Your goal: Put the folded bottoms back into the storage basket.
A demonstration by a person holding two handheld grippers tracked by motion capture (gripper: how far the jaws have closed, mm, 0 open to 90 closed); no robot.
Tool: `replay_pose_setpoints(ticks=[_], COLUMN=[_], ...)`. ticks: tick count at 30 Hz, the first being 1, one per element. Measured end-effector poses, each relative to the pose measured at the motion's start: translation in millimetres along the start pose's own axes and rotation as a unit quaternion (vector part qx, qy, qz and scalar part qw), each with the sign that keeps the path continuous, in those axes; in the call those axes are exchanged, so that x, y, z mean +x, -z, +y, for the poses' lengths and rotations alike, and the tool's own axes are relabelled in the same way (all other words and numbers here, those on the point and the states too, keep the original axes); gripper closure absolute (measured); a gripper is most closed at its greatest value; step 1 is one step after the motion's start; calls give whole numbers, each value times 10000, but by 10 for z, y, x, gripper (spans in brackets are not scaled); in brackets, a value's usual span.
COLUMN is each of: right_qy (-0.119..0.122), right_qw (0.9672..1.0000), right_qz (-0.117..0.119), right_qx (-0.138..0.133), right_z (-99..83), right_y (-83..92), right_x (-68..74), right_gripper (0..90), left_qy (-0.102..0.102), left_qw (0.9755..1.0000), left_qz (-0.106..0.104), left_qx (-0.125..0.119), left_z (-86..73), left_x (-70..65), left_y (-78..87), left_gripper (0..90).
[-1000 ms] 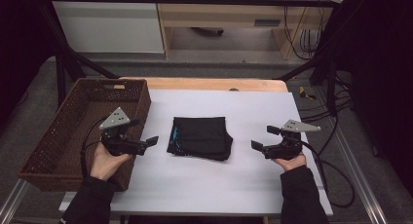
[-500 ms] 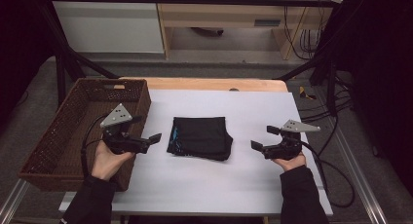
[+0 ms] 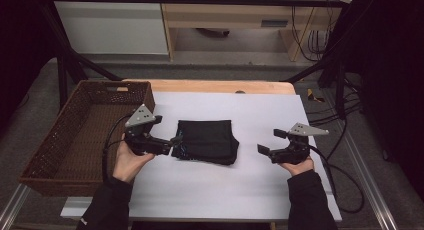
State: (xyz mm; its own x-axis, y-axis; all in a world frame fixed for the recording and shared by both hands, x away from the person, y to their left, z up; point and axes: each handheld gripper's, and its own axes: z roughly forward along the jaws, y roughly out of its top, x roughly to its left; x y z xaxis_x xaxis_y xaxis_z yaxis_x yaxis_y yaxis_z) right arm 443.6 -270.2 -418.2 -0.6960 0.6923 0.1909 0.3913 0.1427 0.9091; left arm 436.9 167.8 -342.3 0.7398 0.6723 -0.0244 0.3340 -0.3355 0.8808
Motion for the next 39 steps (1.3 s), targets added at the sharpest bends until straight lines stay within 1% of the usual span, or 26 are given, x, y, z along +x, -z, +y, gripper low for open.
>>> replay_pose_setpoints(ticks=[1,2,3,4,5,6,7,8,9,10,11,13,15,17,19,20,21,22,26,28,30,31,35,36,37,39], right_qy=[0,-4,-4,-7,-7,-6,-6,-5,-5,-6,-6,1,-4,0,-1,-11,-11,-3,-8,5,7,7,30,18,18,12], right_qw=[10000,10000,10000,10000,10000,10000,10000,10000,10000,10000,10000,10000,10000,10000,10000,10000,10000,10000,10000,10000,10000,10000,10000,10000,10000,9999], right_qz=[0,7,7,4,4,1,1,1,1,4,4,-1,-1,0,-2,-1,-1,4,0,-5,-5,-5,4,9,9,16], right_qx=[0,-11,-11,-15,-15,-11,-11,-1,-1,5,5,6,12,17,22,31,31,41,45,55,59,59,70,82,82,99], right_z=[0,2,2,4,4,3,3,3,3,2,2,0,0,-1,-1,-2,-2,-3,-4,-5,-6,-6,-8,-9,-9,-11], right_y=[0,4,4,8,8,8,8,7,7,4,4,1,1,0,0,-3,-3,-5,-8,-8,-9,-9,-16,-19,-19,-24], right_x=[0,0,0,0,0,-1,-1,-1,-1,-1,-1,-1,0,-1,0,2,2,2,3,1,1,1,-2,0,0,1], right_gripper=[19,19,19,19,19,19,19,19,19,19,19,19,19,19,19,19,19,19,19,19,19,19,19,19,19,19], left_qy=[0,24,24,49,49,75,75,111,111,123,123,194,202,214,225,253,253,269,295,339,353,393,446,542,542,675], left_qw=[10000,10000,10000,9999,9999,9999,9999,9998,9998,9997,9997,9995,9994,9991,9987,9984,9984,9981,9979,9977,9975,9973,9964,9957,9957,9942], left_qz=[0,7,7,13,13,7,7,22,22,40,40,35,28,79,161,158,158,212,238,224,260,274,314,336,336,422], left_qx=[0,55,55,112,112,144,144,179,179,206,206,254,283,358,436,481,481,512,524,536,553,560,650,675,675,730], left_z=[0,-5,-5,-9,-9,-13,-13,-19,-19,-31,-31,-61,-75,-106,-130,-153,-153,-170,-193,-207,-220,-230,-271,-300,-300,-343], left_x=[0,-5,-5,-13,-13,-19,-19,-25,-25,-29,-29,-21,-15,-2,16,42,42,58,85,108,131,145,198,234,234,300], left_y=[0,-58,-58,-115,-115,-166,-166,-204,-204,-254,-254,-333,-361,-415,-459,-497,-497,-532,-581,-613,-639,-661,-728,-758,-758,-792], left_gripper=[33,33,33,33,33,33,33,33,33,33,33,33,33,33,33,33,33,33,33,33,33,33,34,35,40,47])
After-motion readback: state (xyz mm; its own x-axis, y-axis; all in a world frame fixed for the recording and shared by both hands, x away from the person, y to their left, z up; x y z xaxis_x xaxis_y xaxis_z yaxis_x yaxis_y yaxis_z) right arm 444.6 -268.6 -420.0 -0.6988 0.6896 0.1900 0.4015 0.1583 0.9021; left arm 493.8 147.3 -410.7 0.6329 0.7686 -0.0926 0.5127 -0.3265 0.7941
